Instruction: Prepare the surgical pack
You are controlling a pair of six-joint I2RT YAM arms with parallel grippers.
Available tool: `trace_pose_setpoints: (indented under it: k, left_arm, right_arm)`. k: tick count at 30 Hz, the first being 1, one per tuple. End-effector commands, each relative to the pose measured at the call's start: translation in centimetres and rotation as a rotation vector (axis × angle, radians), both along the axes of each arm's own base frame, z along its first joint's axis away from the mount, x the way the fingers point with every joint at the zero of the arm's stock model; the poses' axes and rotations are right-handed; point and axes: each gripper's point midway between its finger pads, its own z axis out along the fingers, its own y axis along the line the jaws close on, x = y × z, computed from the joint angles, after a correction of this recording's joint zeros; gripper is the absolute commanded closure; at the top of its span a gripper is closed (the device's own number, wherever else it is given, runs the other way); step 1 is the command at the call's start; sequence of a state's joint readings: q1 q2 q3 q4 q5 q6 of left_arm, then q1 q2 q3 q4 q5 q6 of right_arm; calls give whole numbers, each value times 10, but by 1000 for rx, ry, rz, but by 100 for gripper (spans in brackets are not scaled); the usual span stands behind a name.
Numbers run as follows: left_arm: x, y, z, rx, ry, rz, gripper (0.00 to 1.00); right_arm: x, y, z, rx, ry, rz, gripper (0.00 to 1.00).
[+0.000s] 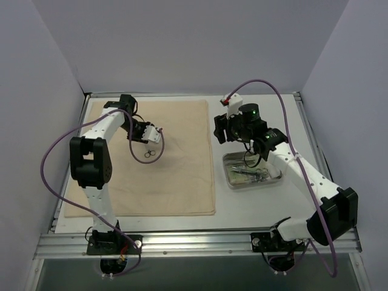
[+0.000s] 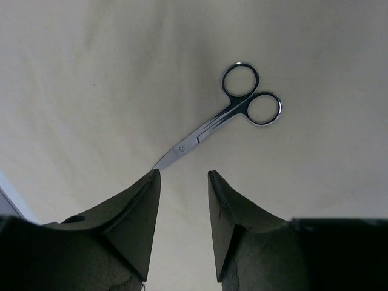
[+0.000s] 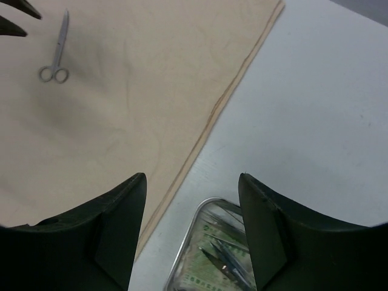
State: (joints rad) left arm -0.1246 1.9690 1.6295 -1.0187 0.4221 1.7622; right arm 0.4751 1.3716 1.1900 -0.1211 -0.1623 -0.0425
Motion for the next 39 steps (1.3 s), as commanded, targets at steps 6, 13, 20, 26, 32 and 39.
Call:
trace_pose_setpoints:
  k: [6,13,20,26,32,39]
  left_arm:
    - [-1,18,-37,286,38,-304,57]
    - [13,9,-45,313,-2,-383,56]
    - [14,1,-55,341,7,-427,55]
    - [17,-4,-45,330,-38,-473,55]
    - [23,-6,-47,348,-62,-498,55]
    - [27,-13,-49,344,-77,-521,55]
  right_arm:
    - [-41,31,39,188,-61,64,43]
    - [-64,44,31,220,-38,96,43]
    - [-79,65,27,228,-44,139,43]
    - [-81,82,5,188,4,174,43]
    - [-80,98,-4,139,18,206,43]
    - [-83,107,-13,123,29,230,43]
